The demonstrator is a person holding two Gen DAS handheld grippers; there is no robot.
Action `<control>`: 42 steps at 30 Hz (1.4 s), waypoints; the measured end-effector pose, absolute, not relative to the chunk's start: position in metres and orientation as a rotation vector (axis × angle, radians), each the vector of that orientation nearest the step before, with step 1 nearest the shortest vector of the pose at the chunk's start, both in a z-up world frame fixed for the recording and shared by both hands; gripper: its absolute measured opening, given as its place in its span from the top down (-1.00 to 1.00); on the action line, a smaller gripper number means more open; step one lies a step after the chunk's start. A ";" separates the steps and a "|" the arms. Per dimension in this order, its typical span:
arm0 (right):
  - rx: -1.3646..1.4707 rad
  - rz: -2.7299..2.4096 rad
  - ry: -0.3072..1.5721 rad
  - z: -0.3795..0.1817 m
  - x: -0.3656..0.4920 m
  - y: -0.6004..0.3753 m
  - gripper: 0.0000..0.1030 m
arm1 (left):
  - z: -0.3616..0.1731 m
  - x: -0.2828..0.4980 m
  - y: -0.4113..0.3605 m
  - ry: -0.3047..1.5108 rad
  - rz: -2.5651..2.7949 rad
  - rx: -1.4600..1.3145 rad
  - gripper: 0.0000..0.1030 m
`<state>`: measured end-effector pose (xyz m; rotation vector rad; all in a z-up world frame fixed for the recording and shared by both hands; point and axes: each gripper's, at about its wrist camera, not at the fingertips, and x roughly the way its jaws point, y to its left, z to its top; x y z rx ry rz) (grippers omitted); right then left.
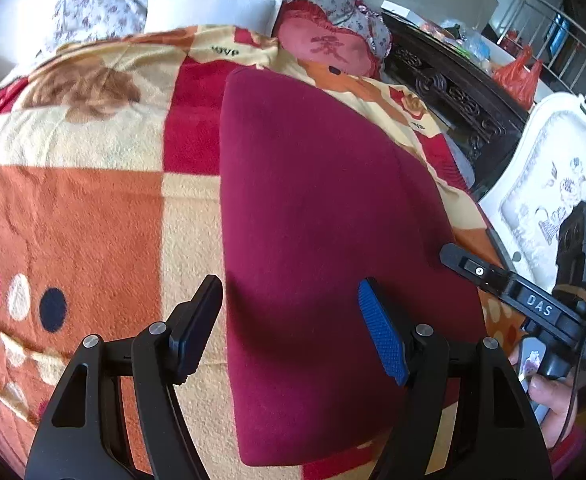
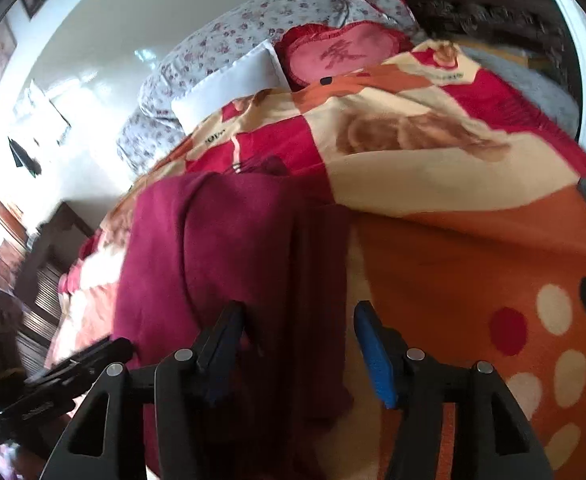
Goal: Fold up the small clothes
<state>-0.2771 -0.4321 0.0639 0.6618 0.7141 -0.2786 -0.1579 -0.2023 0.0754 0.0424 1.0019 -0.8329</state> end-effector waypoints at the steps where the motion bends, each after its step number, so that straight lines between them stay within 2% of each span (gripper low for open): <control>1: 0.683 -0.267 0.714 0.063 -0.276 -0.434 -0.09 | 0.074 -0.156 -0.202 1.013 -0.831 0.035 -0.38; 10: 0.791 -0.177 0.736 0.043 -0.261 -0.445 -0.47 | 0.065 -0.146 -0.205 1.056 -0.861 0.007 -0.41; 12: 0.838 -0.141 0.736 0.036 -0.258 -0.450 -0.47 | 0.062 -0.143 -0.207 1.069 -0.864 -0.004 -0.50; 22: 0.803 -0.084 0.746 0.034 -0.244 -0.444 -0.53 | 0.048 -0.133 -0.219 1.123 -0.889 -0.057 -0.59; 25: 0.766 -0.075 0.729 0.040 -0.246 -0.438 -0.18 | 0.048 -0.134 -0.219 1.124 -0.904 -0.070 -0.55; 28: 0.688 -0.109 0.720 0.053 -0.249 -0.426 0.07 | 0.053 -0.140 -0.217 1.091 -0.899 -0.064 -0.30; 29: 0.677 -0.117 0.714 0.057 -0.250 -0.423 0.12 | 0.055 -0.142 -0.215 1.080 -0.895 -0.072 -0.15; 30: 0.670 -0.123 0.710 0.060 -0.251 -0.421 0.14 | 0.059 -0.143 -0.212 1.071 -0.896 -0.084 -0.01; 33: 0.668 -0.117 0.688 0.072 -0.255 -0.413 0.20 | 0.070 -0.146 -0.202 1.060 -0.906 -0.104 0.17; 42: 0.688 0.010 0.687 0.098 -0.257 -0.359 0.22 | 0.111 -0.165 -0.137 1.007 -0.841 -0.054 0.18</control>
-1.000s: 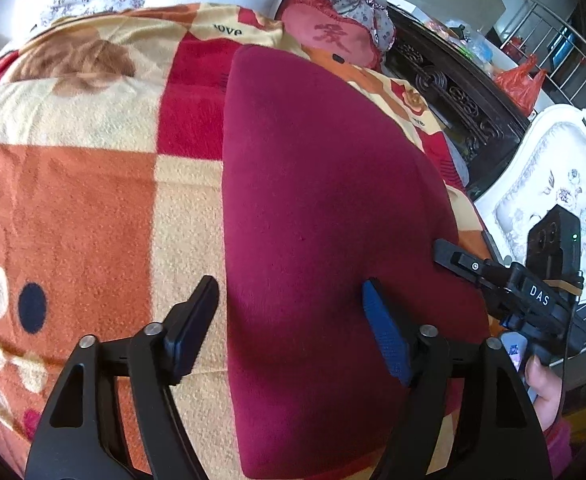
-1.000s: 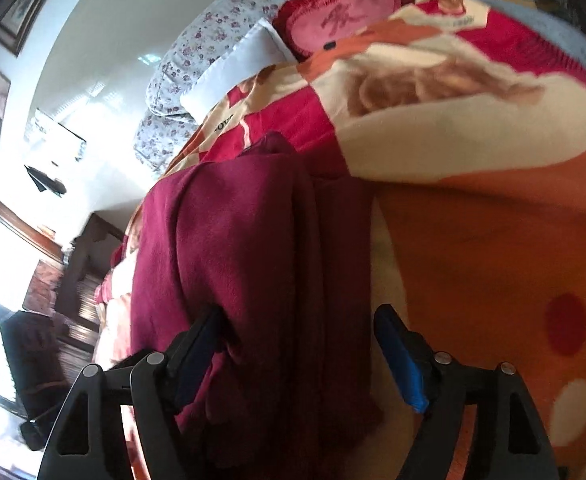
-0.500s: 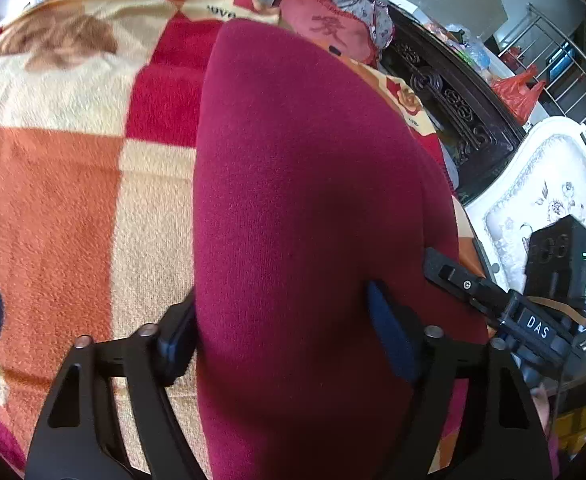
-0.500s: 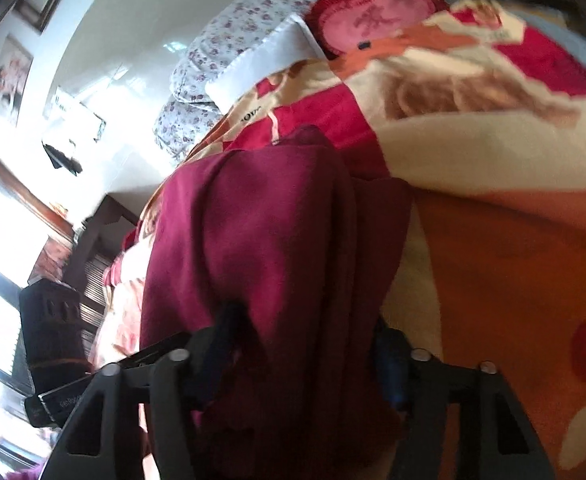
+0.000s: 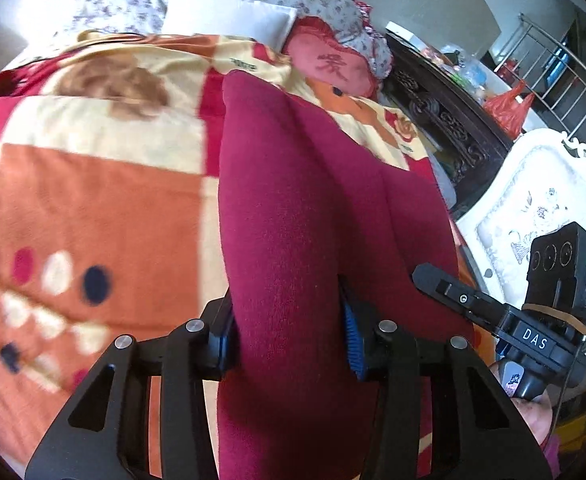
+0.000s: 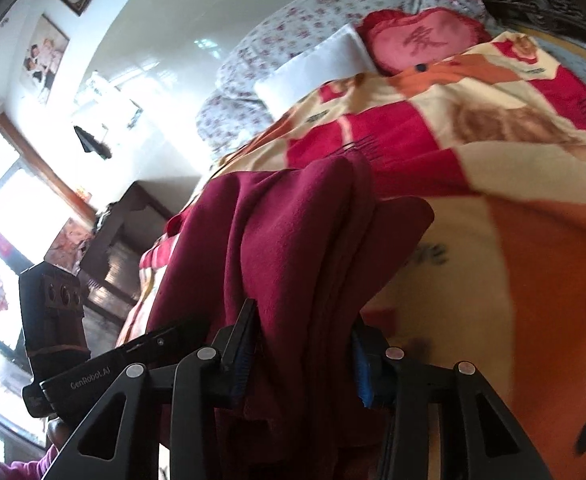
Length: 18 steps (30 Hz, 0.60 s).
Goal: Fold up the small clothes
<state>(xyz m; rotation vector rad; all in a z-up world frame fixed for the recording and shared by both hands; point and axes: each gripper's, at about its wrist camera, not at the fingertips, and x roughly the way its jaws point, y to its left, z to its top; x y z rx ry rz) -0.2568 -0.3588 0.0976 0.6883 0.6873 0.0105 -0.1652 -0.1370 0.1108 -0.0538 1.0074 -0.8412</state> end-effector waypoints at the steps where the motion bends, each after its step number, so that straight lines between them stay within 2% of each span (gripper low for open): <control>1: 0.686 0.023 0.693 0.097 -0.256 -0.350 0.22 | 0.112 -0.168 -0.130 1.008 -0.830 -0.045 0.18; 10: 0.679 0.079 0.766 0.075 -0.250 -0.299 0.23 | 0.091 -0.190 -0.066 1.039 -0.739 -0.042 0.18; 18: 0.692 0.066 0.813 0.052 -0.250 -0.292 0.22 | 0.068 -0.203 -0.060 1.041 -0.701 -0.029 0.17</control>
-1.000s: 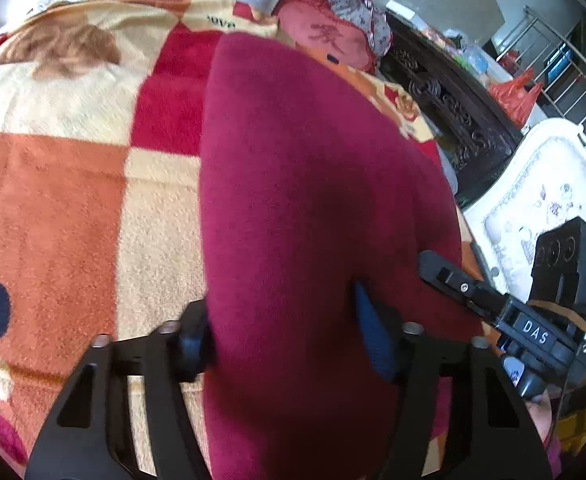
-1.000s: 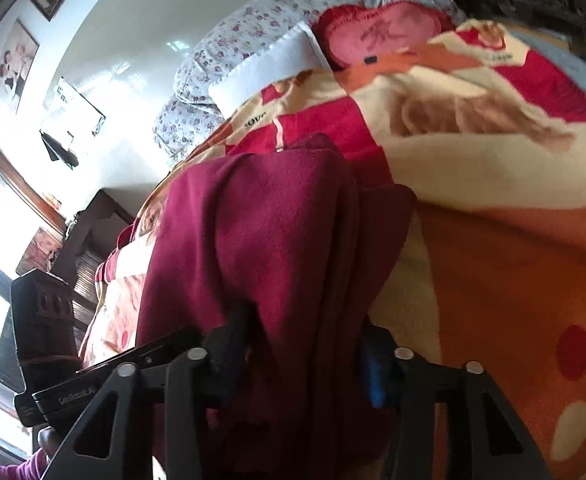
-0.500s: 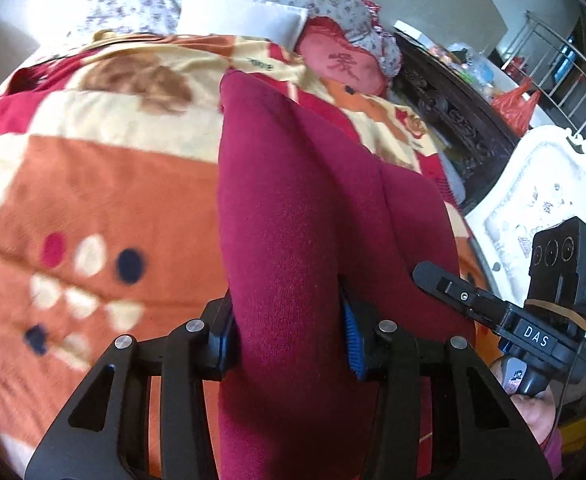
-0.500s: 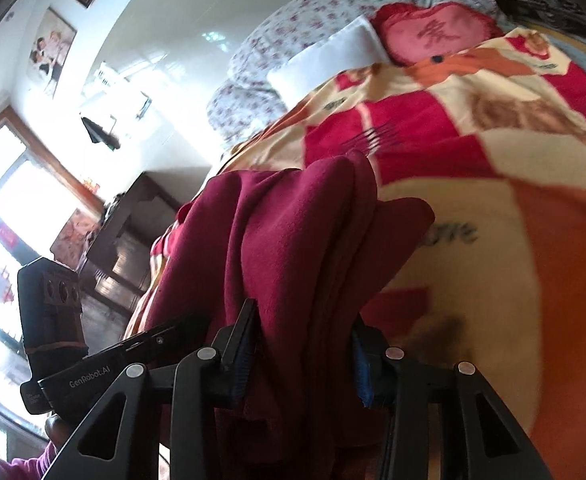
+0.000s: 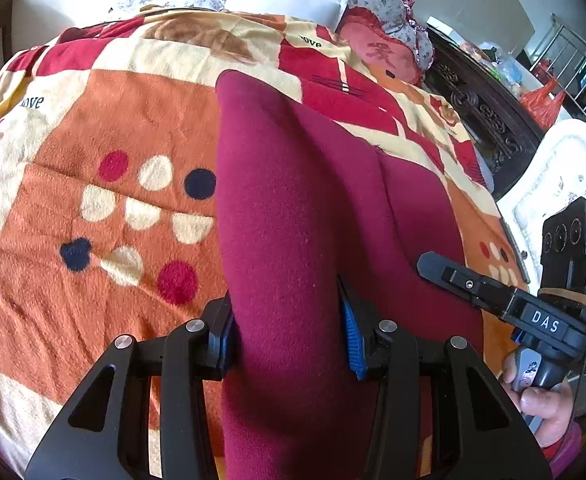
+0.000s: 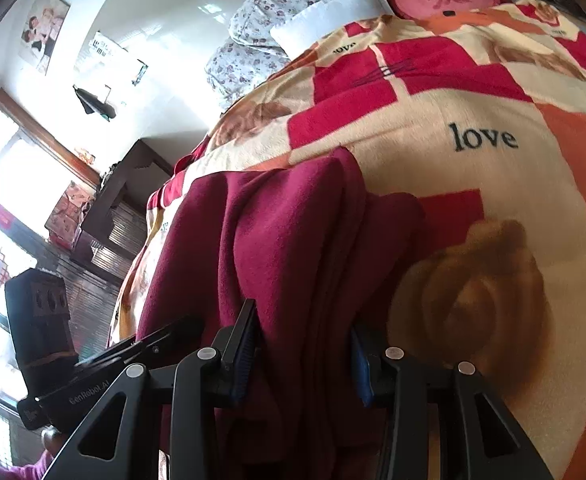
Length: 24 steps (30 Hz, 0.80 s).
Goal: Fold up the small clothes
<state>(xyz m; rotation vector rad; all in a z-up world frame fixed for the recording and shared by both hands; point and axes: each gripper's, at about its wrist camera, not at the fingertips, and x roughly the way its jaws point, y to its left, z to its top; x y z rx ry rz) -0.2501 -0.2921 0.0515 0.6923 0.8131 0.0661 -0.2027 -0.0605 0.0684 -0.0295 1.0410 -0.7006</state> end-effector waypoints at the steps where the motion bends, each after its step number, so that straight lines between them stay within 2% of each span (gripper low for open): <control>1: 0.699 0.068 0.815 0.050 -0.250 -0.294 0.22 | 0.067 -0.203 -0.061 1.041 -0.697 -0.029 0.17; 19: 0.734 0.043 0.854 0.046 -0.253 -0.298 0.18 | 0.063 -0.206 -0.069 1.022 -0.661 0.005 0.16; 24: 0.701 0.025 0.860 0.054 -0.259 -0.297 0.17 | 0.063 -0.206 -0.070 1.021 -0.642 0.014 0.09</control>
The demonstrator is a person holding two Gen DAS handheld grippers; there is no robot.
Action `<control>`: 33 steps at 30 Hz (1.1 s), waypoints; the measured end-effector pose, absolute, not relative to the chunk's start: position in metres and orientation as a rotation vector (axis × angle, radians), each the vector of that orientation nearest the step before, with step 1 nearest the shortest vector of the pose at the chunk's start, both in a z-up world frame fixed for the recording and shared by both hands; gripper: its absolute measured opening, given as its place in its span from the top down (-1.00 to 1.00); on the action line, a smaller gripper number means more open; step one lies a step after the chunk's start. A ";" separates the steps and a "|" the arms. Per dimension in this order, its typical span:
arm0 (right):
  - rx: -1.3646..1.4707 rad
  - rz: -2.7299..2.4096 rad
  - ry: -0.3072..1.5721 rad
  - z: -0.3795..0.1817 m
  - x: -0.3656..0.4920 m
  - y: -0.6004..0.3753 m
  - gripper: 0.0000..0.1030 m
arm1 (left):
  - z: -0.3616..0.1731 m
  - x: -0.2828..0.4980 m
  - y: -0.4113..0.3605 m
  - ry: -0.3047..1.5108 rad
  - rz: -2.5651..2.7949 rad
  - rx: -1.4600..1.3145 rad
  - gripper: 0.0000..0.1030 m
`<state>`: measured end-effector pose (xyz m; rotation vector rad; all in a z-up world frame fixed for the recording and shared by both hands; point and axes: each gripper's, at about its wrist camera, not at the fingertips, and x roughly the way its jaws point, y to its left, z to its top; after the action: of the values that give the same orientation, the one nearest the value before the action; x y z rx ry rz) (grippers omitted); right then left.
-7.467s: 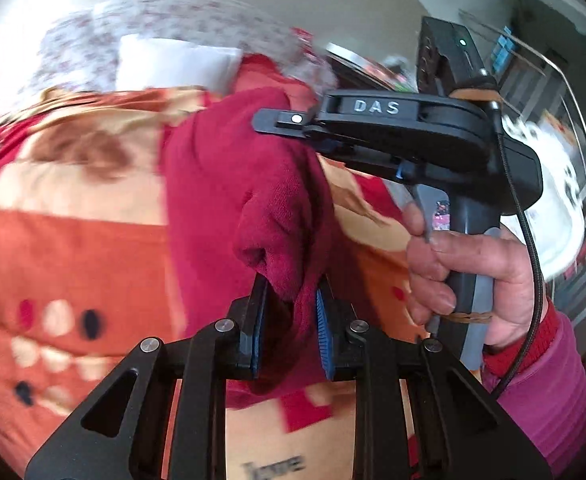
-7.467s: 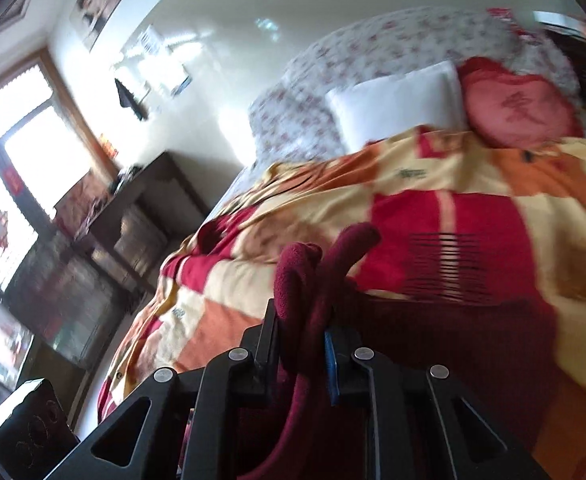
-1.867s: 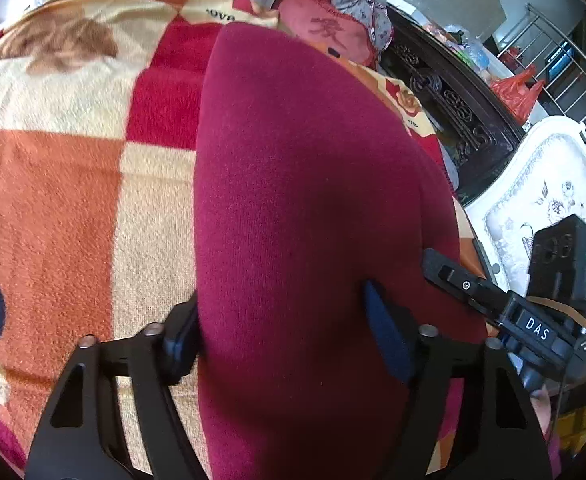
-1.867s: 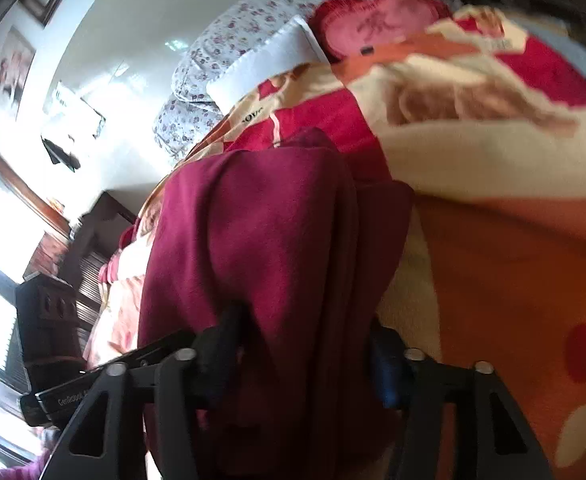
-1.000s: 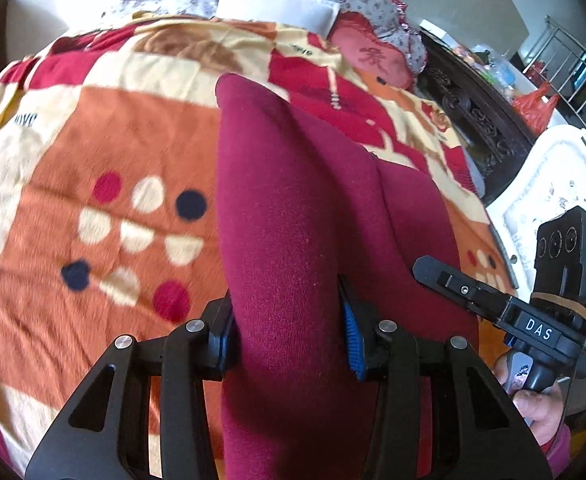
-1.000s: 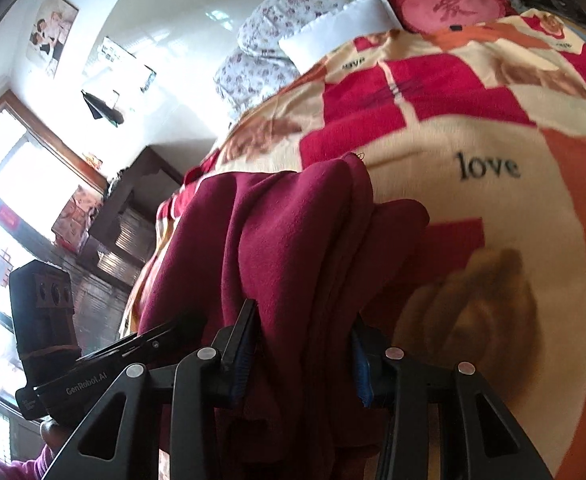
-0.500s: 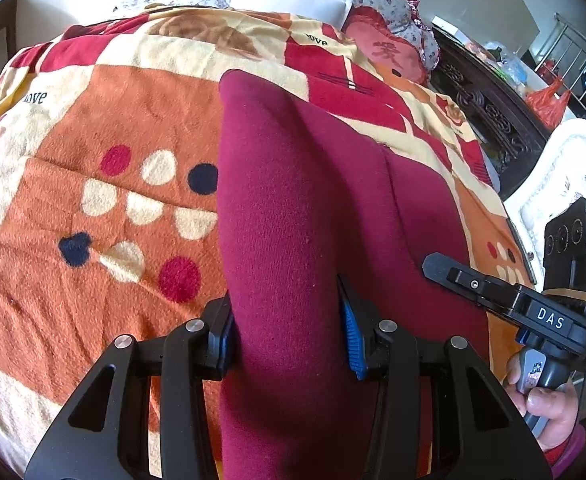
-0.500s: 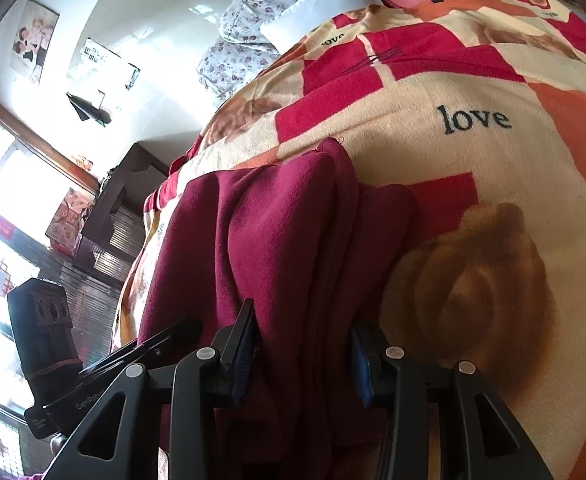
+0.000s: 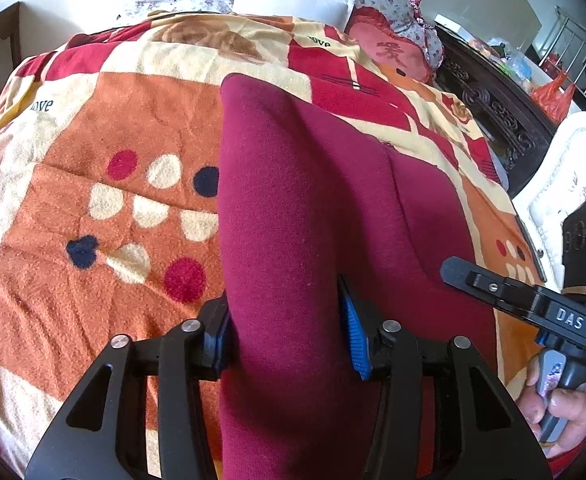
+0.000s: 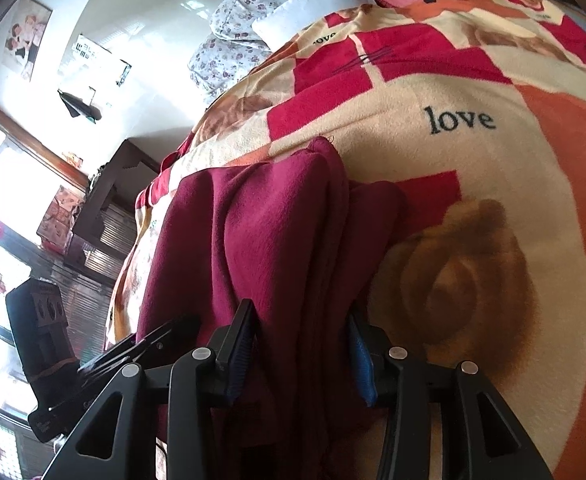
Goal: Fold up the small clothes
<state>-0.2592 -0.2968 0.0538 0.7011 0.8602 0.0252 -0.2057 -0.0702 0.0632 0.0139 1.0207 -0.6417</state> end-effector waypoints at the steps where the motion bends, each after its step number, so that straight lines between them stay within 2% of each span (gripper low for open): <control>1: 0.693 0.021 0.860 0.056 -0.260 -0.296 0.17 | 0.064 -0.206 -0.071 1.021 -0.638 0.018 0.09; 10: 0.680 0.007 0.794 0.082 -0.272 -0.299 0.17 | 0.071 -0.206 -0.064 1.035 -0.608 0.042 0.04; 18: 0.538 0.067 0.745 0.106 -0.260 -0.272 0.17 | 0.099 -0.209 -0.052 0.926 -0.569 0.059 -0.01; 24: 0.398 0.129 0.815 0.099 -0.250 -0.248 0.17 | 0.087 -0.210 -0.062 0.942 -0.570 0.105 -0.01; 29: 0.310 0.074 0.896 0.072 -0.256 -0.251 0.17 | 0.075 -0.214 -0.070 0.912 -0.552 0.147 -0.01; 33: 0.276 0.051 0.879 0.060 -0.262 -0.248 0.17 | 0.073 -0.218 -0.072 0.885 -0.535 0.152 -0.02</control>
<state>-0.2617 -0.2475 0.0600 0.2759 0.8789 0.0513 -0.2176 -0.0719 0.0729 0.1522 0.8853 -0.5350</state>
